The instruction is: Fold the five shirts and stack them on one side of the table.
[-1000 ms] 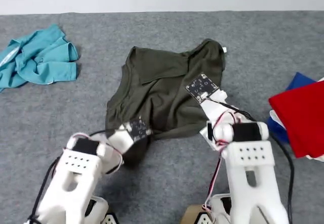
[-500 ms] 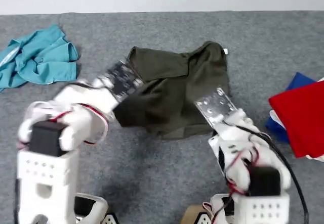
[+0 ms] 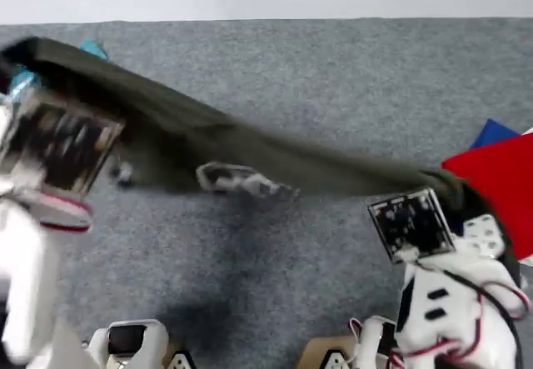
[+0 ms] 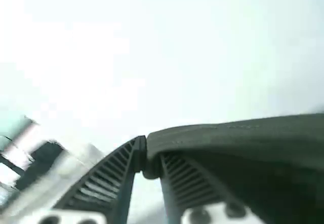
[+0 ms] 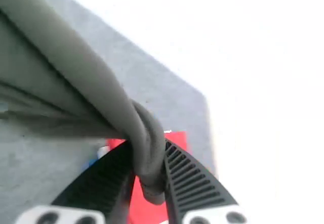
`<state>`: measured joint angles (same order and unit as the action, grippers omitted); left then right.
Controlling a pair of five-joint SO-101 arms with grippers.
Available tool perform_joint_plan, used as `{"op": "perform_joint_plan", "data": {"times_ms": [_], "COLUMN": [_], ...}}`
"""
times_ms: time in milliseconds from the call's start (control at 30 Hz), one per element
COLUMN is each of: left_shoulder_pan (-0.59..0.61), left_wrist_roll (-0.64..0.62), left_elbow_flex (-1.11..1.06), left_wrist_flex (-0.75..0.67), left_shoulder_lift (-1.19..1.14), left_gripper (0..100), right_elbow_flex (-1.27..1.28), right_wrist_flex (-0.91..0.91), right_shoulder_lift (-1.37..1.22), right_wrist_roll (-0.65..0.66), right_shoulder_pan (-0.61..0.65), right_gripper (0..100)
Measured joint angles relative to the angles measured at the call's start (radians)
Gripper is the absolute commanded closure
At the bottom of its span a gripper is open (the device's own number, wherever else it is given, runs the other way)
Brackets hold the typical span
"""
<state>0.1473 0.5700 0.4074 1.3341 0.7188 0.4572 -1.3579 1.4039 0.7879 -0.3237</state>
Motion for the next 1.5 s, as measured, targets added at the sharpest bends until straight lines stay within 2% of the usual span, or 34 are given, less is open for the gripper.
{"op": "perform_joint_plan", "data": {"times_ms": [400, 633, 933, 1100, 1233, 1367, 1500], "left_shoulder_pan": [0.002, 0.002, 0.008, 0.006, 0.005, 0.005, -0.005], "left_wrist_roll": [0.000, 0.000, 0.000, 0.000, 0.000, 0.000, 0.000], "left_elbow_flex": [0.402, 0.517, 0.511, 0.327, 0.095, -0.233, -0.575], "left_wrist_flex": [-0.018, -0.009, 0.140, 0.204, 0.201, 0.061, -0.195], "left_shoulder_lift": [0.021, 0.021, 0.021, 0.017, 0.014, -0.002, -0.009], "left_gripper": [100, 100, 100, 100, 100, 100, 100], "right_elbow_flex": [-0.201, -0.281, -0.204, -0.041, 0.127, 0.321, 0.540], "right_wrist_flex": [0.164, 0.175, 0.175, 0.183, 0.184, 0.238, 0.423], "right_shoulder_lift": [0.002, 0.002, 0.002, 0.002, 0.002, 0.000, -0.006], "right_wrist_roll": [-0.002, 0.006, 0.034, 0.078, 0.110, 0.126, 0.126], "right_shoulder_pan": [-0.219, -0.232, -0.232, -0.232, -0.192, -0.098, -0.037], "right_gripper": [98.8, 98.8, 98.8, 98.8, 98.7, 98.7, 98.7]}}
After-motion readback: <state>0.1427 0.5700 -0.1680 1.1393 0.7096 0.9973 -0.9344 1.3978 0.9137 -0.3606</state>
